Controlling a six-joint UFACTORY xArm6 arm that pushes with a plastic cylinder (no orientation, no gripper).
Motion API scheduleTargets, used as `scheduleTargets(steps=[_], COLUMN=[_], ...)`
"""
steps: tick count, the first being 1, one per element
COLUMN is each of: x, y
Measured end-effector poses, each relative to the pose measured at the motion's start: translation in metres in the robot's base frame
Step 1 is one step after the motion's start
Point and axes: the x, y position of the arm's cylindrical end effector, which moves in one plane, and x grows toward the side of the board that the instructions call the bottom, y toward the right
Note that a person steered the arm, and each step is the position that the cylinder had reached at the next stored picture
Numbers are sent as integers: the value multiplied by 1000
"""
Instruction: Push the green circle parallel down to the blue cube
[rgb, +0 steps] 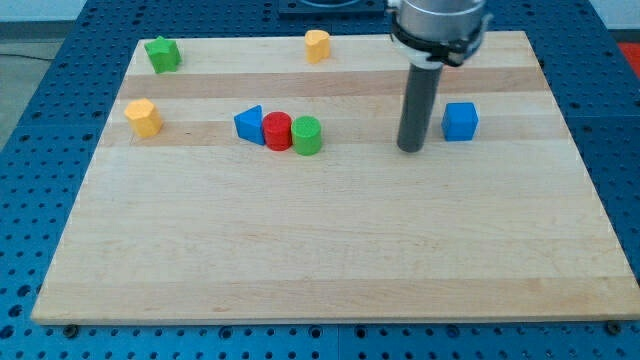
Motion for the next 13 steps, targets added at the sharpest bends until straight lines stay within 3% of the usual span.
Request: scheduleTargets(steps=[5,7,8,9,11,13], x=[-22,-56,-46,-19,75,119], y=[-11,-60,-111,-108,-135,-197])
